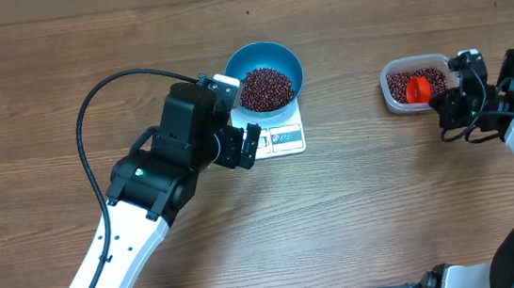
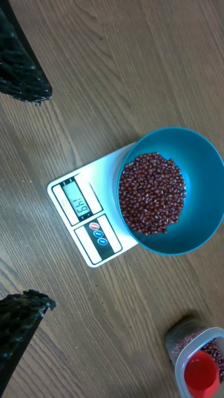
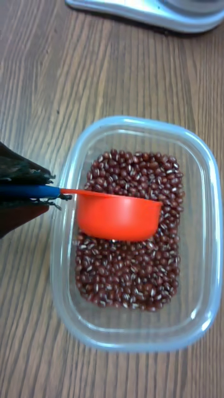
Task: Scoop item into bowl and weigh 150g on scale
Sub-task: 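Drag the scoop through the beans in the tub with the right gripper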
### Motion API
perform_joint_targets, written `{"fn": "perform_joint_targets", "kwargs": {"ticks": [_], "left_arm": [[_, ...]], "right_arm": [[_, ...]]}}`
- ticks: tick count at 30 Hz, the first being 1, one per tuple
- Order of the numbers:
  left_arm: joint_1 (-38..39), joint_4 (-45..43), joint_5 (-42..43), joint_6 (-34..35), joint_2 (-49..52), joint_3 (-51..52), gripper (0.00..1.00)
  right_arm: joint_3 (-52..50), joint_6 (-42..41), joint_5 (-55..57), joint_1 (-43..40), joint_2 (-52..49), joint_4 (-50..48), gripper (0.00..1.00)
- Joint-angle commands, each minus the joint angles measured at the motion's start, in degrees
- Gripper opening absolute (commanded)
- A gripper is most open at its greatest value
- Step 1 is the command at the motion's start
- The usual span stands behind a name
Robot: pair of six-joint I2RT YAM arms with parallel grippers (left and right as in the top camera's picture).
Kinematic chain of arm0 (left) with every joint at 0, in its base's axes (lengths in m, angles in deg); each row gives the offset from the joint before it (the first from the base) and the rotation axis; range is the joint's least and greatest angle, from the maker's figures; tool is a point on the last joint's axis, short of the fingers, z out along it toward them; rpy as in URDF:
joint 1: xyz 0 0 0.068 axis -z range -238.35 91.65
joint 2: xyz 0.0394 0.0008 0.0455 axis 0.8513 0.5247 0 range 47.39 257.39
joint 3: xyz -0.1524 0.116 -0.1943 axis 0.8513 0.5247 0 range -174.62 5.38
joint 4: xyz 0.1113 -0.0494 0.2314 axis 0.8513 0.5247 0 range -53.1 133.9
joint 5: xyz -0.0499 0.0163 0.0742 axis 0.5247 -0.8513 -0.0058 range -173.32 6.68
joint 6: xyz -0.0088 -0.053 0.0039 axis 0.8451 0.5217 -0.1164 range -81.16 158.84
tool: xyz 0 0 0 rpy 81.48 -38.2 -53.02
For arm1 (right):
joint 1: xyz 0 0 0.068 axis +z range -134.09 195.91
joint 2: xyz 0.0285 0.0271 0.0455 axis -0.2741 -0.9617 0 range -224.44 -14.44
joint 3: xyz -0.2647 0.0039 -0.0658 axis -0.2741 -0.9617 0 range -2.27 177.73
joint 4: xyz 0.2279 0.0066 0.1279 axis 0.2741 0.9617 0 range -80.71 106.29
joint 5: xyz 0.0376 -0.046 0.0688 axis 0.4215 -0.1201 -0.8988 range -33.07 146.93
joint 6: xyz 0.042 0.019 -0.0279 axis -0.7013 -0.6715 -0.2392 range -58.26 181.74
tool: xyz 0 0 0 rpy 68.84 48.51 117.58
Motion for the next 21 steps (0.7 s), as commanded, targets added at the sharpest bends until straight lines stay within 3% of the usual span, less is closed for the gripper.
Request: {"fn": "perform_joint_targets", "kwargs": {"ticks": [1,21], "left_arm": [[-0.2,-0.2,0.4,0.8,-0.1,-0.3,1.00],[-0.2,-0.2,0.4,0.8,-0.1,-0.3,1.00]], "right_arm": [[0.3,0.3,-2.1,0.2,-0.2,1.9,0.04],[0.3,0.7,-7.1,0.2,-0.2,7.7,0.04]]}}
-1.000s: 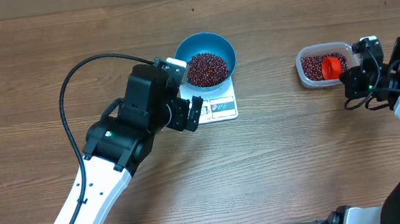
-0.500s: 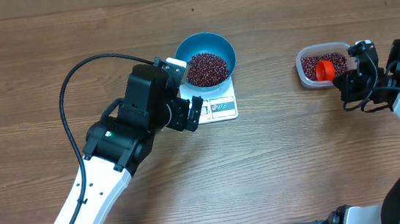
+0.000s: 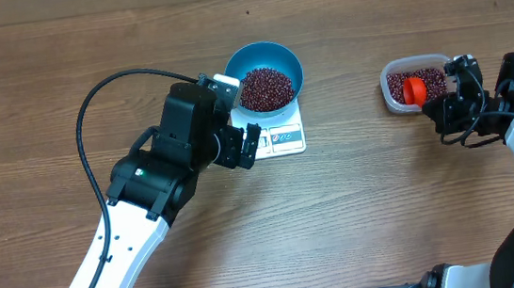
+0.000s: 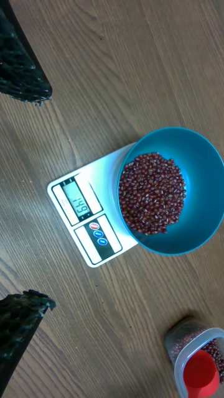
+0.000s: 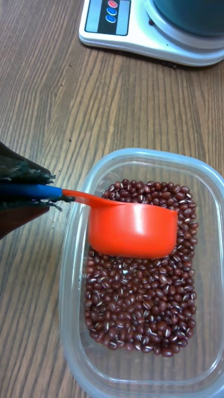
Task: Scoop item into bowl and weigh 150g on scale
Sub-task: 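Drag the scoop through the beans in the tub with the right gripper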
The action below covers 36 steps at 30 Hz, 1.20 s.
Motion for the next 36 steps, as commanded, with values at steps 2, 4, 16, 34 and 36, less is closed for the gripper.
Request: {"fn": "perform_joint_targets", "kwargs": {"ticks": [2,4,16,34,36], "left_arm": [[-0.2,-0.2,0.4,0.8,-0.1,-0.3,1.00],[-0.2,-0.2,0.4,0.8,-0.1,-0.3,1.00],[-0.2,-0.2,0.4,0.8,-0.1,-0.3,1.00],[-0.2,-0.2,0.4,0.8,-0.1,-0.3,1.00],[-0.2,-0.2,0.4,0.8,-0.1,-0.3,1.00]], "right_arm": [[0.2,0.4,-3.0,0.2,-0.2,3.4,0.04],[0.2,0.4,-3.3,0.2,-0.2,3.7,0.04],[0.2,0.3,0.8,0.2,-0.2,-3.8,0.04],[0.2,-0.1,5.4,0.2,-0.2,-7.2,0.04],[0.2,-0.2,5.4,0.2,-0.2,-7.0,0.04]]}}
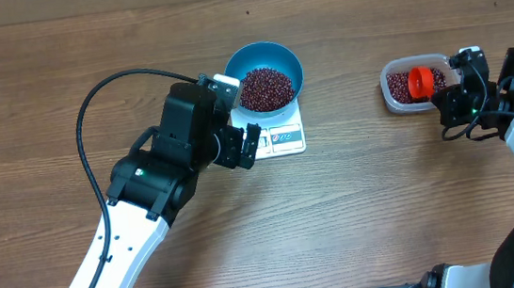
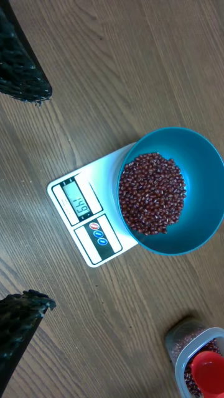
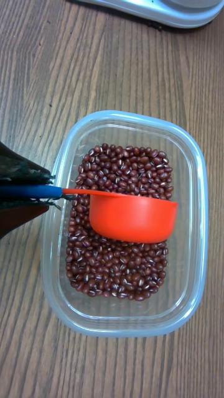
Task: Scoop item into bowl and weigh 150g on scale
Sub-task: 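Drag the scoop through the beans in the tub with the right gripper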
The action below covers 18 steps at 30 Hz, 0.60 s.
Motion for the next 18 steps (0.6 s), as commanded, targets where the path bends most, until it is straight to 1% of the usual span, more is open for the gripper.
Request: {"fn": "perform_joint_targets", "kwargs": {"ticks": [1,5,12,18], "left_arm": [[-0.2,-0.2,0.4,0.8,-0.1,-0.3,1.00],[-0.2,-0.2,0.4,0.8,-0.1,-0.3,1.00],[-0.2,-0.2,0.4,0.8,-0.1,-0.3,0.99],[-0.2,-0.2,0.4,0.8,-0.1,-0.3,1.00]], "right_arm": [[0.2,-0.2,0.5,0.2,-0.2,-0.2,0.04],[0.2,-1.7,0.3,0.2,-0.2,1.1,0.04],[0.2,-1.7,-0.8,0.2,-0.2,4.2,0.04],[0.2,-1.7,-7.7,0.2,-0.2,3.9,0.04]]}}
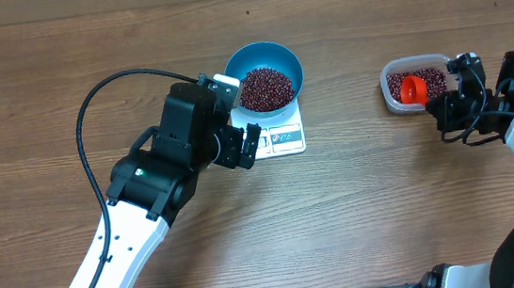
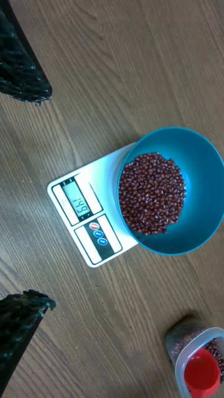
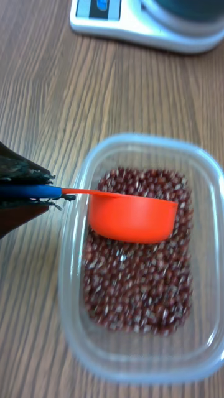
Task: Scoop item into bowl and weigh 150g on scale
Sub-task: 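Drag the scoop through the beans in the tub with the right gripper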
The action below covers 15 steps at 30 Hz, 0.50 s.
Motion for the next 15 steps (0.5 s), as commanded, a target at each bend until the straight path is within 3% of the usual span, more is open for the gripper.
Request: {"fn": "perform_joint_targets", "kwargs": {"ticks": [1,15], "left_arm": [[-0.2,-0.2,0.4,0.8,-0.1,-0.3,1.00],[-0.2,-0.2,0.4,0.8,-0.1,-0.3,1.00]], "right_arm": [[0.2,-0.2,-4.8,0.2,-0.2,-0.4,0.04],[0.2,0.1,-2.1,0.2,-0.2,-1.3,0.04]]}}
